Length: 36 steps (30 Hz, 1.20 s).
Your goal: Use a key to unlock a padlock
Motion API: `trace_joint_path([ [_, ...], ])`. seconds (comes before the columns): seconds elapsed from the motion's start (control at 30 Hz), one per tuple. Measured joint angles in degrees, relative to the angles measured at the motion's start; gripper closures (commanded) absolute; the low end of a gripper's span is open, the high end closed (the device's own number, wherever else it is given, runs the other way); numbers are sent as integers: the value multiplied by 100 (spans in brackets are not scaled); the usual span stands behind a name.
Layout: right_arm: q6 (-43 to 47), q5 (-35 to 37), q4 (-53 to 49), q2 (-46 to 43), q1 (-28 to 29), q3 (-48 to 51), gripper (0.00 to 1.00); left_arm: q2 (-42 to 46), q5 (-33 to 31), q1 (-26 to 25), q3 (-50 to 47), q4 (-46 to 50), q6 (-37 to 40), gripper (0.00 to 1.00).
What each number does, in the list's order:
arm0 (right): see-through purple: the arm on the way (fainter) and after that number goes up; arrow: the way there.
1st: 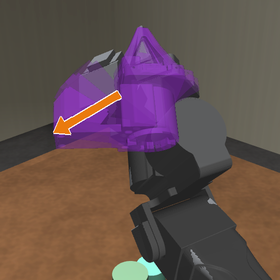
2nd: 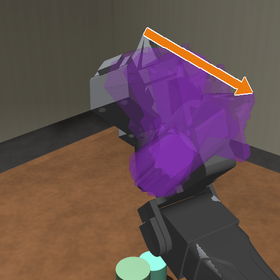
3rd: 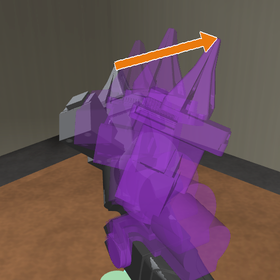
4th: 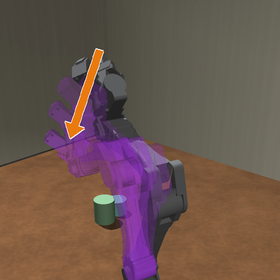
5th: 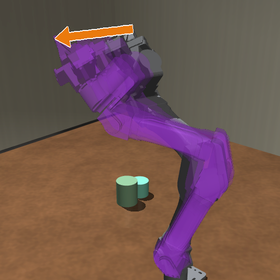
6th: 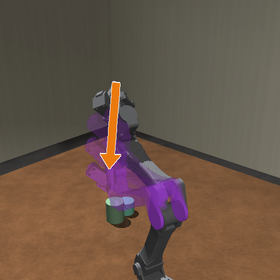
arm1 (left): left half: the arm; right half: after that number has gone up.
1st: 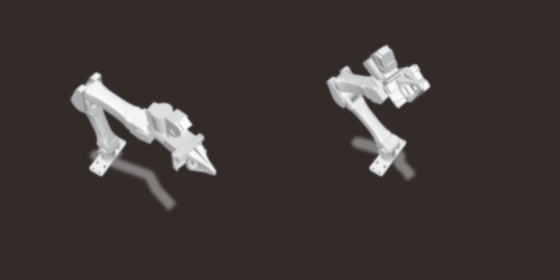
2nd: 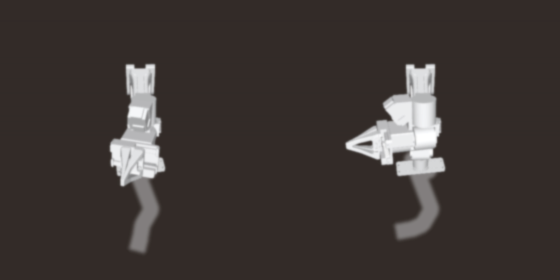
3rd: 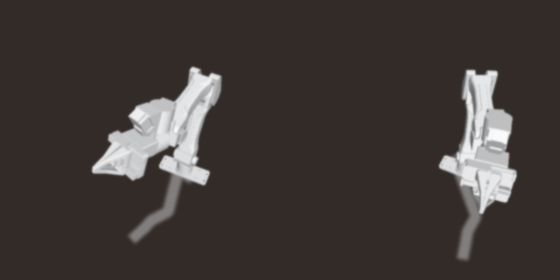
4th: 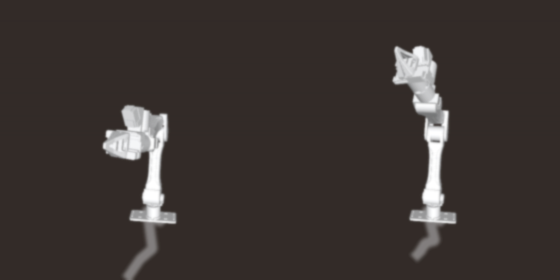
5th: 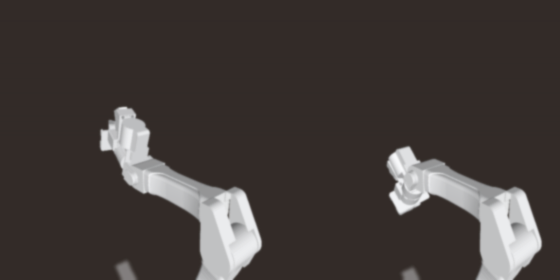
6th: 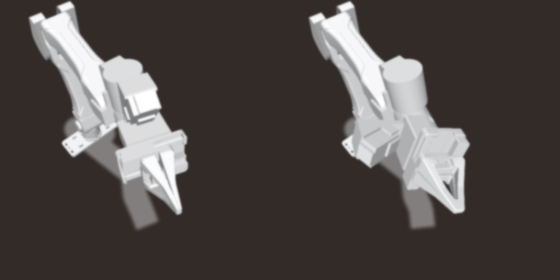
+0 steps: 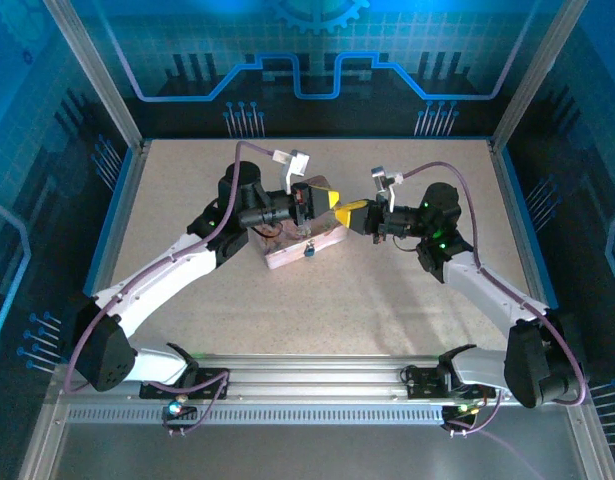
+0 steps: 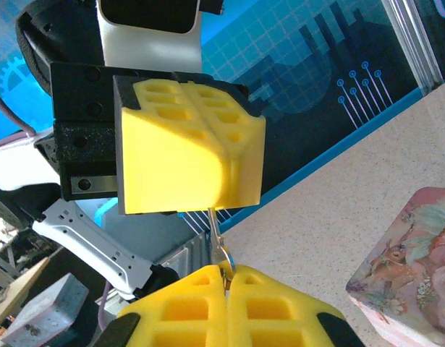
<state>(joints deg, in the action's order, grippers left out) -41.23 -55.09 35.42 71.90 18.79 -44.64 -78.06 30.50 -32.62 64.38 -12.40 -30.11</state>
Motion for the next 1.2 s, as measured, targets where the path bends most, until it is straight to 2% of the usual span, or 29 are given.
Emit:
trace_joint_path([
  [0.27,232,107,-330,-155,0,0,100,-13,0,61,0,7,-7,75],
  [0.5,911,382,-1325,-474,-9,0,100,50,-245,328,-48,243,22,40],
  [0.57,1154,531,-1716,-575,-9,-2,100,184,-437,472,-177,431,28,25],
  [0.77,1827,1178,-2767,-855,-11,-4,100,780,-1241,1228,-706,1176,-151,3],
  [0.93,2190,1690,-3296,-933,-9,-4,100,1019,-1718,1893,-1043,1875,-302,1],
  [1.2,2634,2328,-3963,-968,7,-4,100,730,-1786,2726,-1303,2433,-328,5],
])
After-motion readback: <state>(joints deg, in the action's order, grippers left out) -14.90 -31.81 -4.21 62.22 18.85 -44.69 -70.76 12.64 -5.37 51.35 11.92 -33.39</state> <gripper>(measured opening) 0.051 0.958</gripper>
